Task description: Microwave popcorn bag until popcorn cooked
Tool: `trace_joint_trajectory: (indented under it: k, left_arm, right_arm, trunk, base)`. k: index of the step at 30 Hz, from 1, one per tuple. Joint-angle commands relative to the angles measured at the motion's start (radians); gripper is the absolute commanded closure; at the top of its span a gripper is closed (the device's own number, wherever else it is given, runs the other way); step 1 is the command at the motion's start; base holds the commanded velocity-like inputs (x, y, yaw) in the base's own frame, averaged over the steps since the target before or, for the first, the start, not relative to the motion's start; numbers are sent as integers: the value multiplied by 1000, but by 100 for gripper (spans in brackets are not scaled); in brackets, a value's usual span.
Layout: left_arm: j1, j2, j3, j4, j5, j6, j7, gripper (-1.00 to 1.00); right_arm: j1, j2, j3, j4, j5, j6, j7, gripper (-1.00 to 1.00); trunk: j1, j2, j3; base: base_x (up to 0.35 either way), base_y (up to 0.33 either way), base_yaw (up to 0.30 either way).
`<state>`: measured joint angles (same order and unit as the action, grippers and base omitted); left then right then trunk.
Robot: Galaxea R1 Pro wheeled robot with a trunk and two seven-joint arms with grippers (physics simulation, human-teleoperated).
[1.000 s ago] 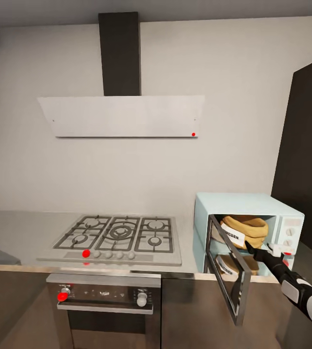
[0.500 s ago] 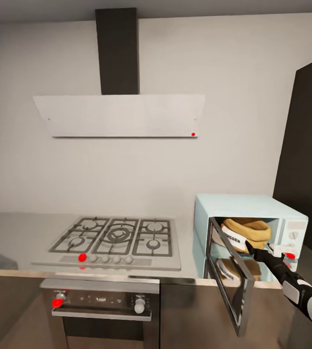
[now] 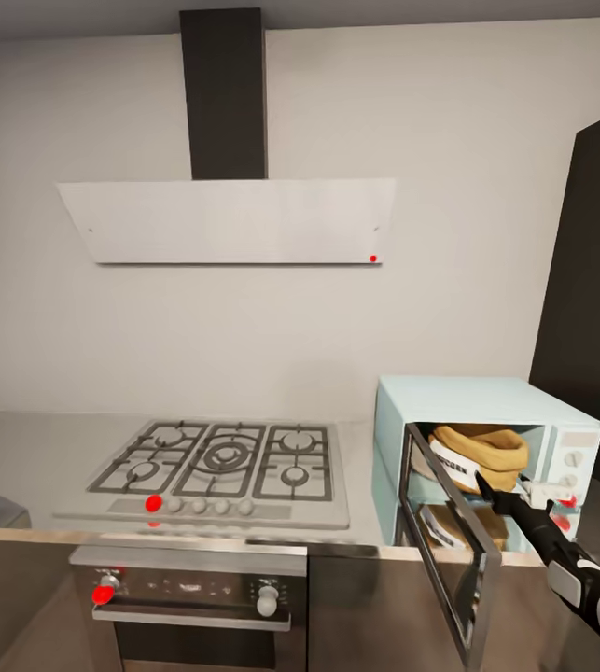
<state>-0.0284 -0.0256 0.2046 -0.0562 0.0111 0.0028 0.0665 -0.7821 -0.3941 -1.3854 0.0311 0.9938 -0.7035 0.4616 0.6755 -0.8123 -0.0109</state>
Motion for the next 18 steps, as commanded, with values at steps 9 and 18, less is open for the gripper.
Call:
trace_joint_trajectory:
  k: [9,18]
  left_arm:
    - [0,0,4,-1,1,0,2,-100]
    - [0,-2,4,-1,1,1,2,-100]
  right_arm:
    - [0,-1,-7,3,-1,-1,6,-100]
    - [0,0,-7,4,-1,-1,6,-100]
  trunk:
    - [1,-1,-1]
    - [1,-1,-1]
  base:
    - [65,0,0]
    - [106,27,0]
